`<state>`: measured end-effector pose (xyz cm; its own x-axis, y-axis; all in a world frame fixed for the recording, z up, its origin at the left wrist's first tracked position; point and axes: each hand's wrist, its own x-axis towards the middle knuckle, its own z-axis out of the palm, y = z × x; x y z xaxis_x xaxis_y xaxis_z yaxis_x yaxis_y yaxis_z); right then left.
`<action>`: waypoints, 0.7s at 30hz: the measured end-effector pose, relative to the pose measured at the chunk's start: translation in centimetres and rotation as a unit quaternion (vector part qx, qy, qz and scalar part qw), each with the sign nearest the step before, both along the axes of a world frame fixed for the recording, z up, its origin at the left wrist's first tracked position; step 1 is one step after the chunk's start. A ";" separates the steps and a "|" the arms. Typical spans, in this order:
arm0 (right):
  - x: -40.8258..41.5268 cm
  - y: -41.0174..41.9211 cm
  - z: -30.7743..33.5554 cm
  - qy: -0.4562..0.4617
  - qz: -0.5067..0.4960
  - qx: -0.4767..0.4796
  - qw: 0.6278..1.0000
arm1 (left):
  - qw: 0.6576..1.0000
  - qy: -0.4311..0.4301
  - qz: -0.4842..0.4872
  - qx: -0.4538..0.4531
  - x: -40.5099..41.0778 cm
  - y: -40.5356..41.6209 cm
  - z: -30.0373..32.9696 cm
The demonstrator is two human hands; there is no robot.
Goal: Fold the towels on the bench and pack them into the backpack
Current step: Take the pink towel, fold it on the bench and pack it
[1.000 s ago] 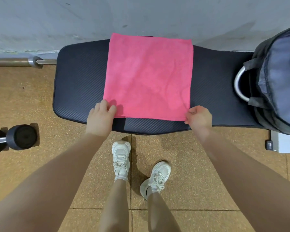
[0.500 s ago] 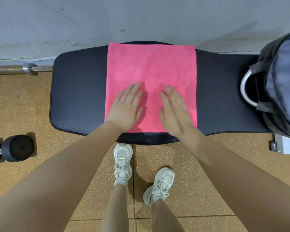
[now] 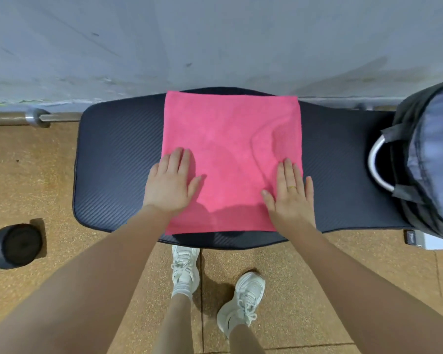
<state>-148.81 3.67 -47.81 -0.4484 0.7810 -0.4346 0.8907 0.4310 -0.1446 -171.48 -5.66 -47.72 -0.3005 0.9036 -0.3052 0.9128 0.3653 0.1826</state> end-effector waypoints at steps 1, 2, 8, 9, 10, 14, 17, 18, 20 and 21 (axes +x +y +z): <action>-1.1 0.8 0.6 0.029 0.016 -0.004 0.999 | 1.000 0.011 -0.015 0.021 -0.7 1.2 0.1; -2.6 1.6 1.1 0.060 0.038 -0.006 0.997 | 0.998 0.024 -0.039 0.044 -1.3 2.6 0.1; -12.1 5.4 -0.2 0.133 0.120 0.021 0.984 | 0.987 0.007 -0.156 0.027 -3.7 9.8 -1.5; -12.5 6.1 -1.1 0.128 0.121 0.017 0.984 | 0.989 0.014 -0.147 0.029 -4.4 10.0 -2.1; -12.5 6.9 -1.9 0.119 0.126 0.018 0.985 | 0.991 0.015 -0.132 0.028 -5.1 9.8 -2.8; -9.7 9.6 -3.8 0.090 0.173 0.051 0.979 | 0.998 -0.033 -0.018 0.049 -7.1 8.2 -4.3; -7.4 10.6 -3.8 0.084 0.115 0.092 0.986 | 0.999 -0.024 0.000 0.041 -6.8 8.1 -4.1; -6.7 10.9 -3.7 0.073 0.081 0.095 0.989 | 0.999 -0.014 -0.003 0.033 -6.7 8.1 -4.0; -5.8 11.1 -3.5 0.039 0.031 0.082 0.995 | 1.000 0.005 -0.005 0.013 -6.6 8.2 -3.8; -5.6 11.0 -3.3 0.022 0.019 0.078 0.996 | 1.000 0.011 -0.005 0.001 -6.6 8.3 -3.6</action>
